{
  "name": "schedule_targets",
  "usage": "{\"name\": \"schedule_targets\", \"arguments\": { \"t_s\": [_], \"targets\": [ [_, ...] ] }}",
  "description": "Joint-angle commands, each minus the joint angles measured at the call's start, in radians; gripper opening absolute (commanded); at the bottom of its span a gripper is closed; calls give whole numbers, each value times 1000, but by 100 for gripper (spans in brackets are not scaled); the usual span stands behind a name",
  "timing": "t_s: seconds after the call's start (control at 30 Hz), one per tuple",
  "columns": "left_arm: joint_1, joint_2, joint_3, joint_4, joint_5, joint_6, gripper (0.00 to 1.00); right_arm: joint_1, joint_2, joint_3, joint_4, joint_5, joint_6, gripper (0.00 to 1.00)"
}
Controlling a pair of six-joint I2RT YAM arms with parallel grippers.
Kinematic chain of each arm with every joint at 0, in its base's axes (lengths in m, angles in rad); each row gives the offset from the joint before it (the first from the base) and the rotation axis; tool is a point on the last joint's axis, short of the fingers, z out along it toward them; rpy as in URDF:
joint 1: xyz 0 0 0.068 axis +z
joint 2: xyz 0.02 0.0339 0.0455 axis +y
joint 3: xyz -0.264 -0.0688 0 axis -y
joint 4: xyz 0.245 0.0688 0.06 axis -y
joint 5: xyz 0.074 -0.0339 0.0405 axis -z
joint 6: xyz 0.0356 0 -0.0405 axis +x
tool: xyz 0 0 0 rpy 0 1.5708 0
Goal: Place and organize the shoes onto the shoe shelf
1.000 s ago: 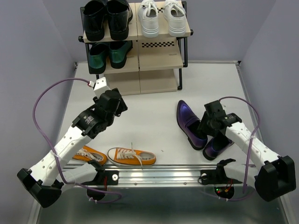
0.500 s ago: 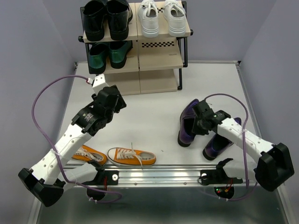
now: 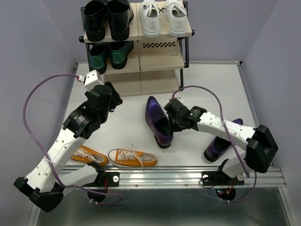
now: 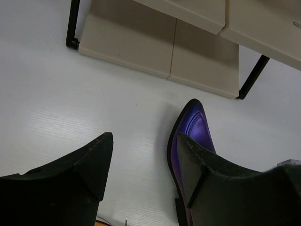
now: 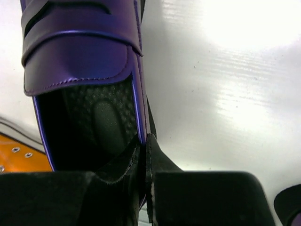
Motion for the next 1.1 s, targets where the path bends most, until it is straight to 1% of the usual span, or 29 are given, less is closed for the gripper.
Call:
{"name": "schedule_targets", "arguments": {
  "t_s": [0.0,0.03,0.07,0.13,0.2,0.27,0.3,0.33,0.43,0.6,0.73,0.83,0.9,0.93,0.97,1.0,1.03,1.07],
  "targets": [
    [5,-22,26,-10,-27,7,67,5,4,41,118,54,-58,1],
    [5,-23,21,-8,-27,5,67,5,8,28,133,60,-56,1],
    [7,-25,16,-4,-24,4,67,5,14,30,132,57,-58,4],
    [7,-25,12,-4,-21,-1,67,5,10,18,133,50,-49,24],
    [5,-25,12,-7,-21,-4,67,5,-4,5,132,47,-38,47],
    [7,-26,6,-5,-21,-7,67,5,-30,-18,126,47,-30,60],
    [5,-30,6,-4,-21,-7,67,5,-36,-22,118,45,-20,63],
    [7,-30,4,-4,-21,-9,67,5,-50,-27,101,34,-15,64],
    [7,-33,2,-2,-21,-10,67,5,-68,-56,80,16,6,64],
    [7,-36,-8,6,-10,-15,67,5,-111,-116,63,-12,45,63],
    [7,-33,-22,21,2,-19,67,14,-102,-180,110,-56,66,62],
    [7,-26,-27,29,8,-22,67,14,-70,-197,136,-55,77,60],
    [7,-25,-27,30,13,-22,67,23,-58,-200,146,-49,82,46],
    [7,-25,-27,30,13,-22,67,23,-61,-197,146,-41,82,37],
    [7,-25,-25,29,13,-22,67,23,-68,-188,143,-21,82,13],
    [7,-25,-24,29,11,-21,67,23,-79,-182,141,-6,82,4],
    [5,-26,-24,27,11,-21,67,23,-103,-171,123,11,82,1],
    [5,-28,-22,26,11,-21,67,23,-114,-158,111,36,80,1]
  ]
}}
